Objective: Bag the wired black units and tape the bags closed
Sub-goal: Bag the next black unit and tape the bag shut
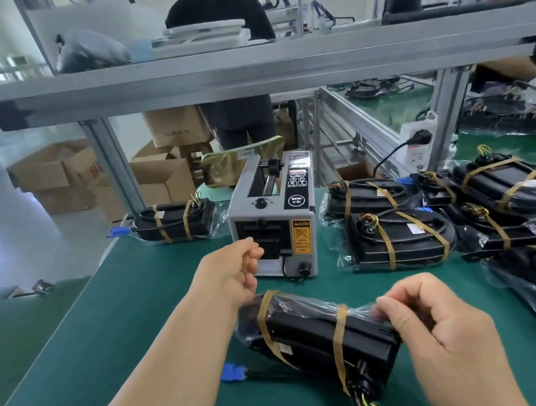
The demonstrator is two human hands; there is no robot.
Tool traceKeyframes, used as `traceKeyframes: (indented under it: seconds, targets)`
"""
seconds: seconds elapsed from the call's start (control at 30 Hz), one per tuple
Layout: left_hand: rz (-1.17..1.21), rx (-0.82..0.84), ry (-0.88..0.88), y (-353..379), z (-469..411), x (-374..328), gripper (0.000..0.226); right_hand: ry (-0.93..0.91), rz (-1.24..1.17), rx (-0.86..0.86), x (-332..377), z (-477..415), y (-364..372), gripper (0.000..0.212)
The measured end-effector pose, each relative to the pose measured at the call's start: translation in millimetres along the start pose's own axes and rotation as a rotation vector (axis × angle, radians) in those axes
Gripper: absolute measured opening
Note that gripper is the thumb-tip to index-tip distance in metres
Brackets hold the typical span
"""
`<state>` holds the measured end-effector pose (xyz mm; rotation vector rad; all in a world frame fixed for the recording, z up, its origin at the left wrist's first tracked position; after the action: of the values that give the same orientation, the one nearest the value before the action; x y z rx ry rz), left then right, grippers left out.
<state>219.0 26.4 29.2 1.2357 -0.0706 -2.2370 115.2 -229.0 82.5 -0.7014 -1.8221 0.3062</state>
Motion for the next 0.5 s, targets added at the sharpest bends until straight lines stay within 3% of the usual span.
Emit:
traceKeyframes:
  seconds: [0.23, 0.5]
  targets:
    - [0.052, -0.010, -0.121, 14.5, -9.1, 4.9, 0.021, 0.013, -0.024, 0.025, -1.8, -2.0, 0.1, 0.012]
    - [0.098, -0.091, -0.042, 18.2, -15.7, 0.6, 0.019, -0.011, -0.031, 0.028, -0.9, -2.0, -1.8, 0.017]
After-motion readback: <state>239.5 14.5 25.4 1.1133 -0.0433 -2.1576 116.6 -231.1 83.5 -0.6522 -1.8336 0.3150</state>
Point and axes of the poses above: each hand's wrist, its own z-axis away from the middle knuckle, its own y-axis out of the palm, x = y × z, the point moved 8 cm from there along -z, towards the middle knuckle, and after that the axes turned 10 degrees about z, right-handed, at the moved point
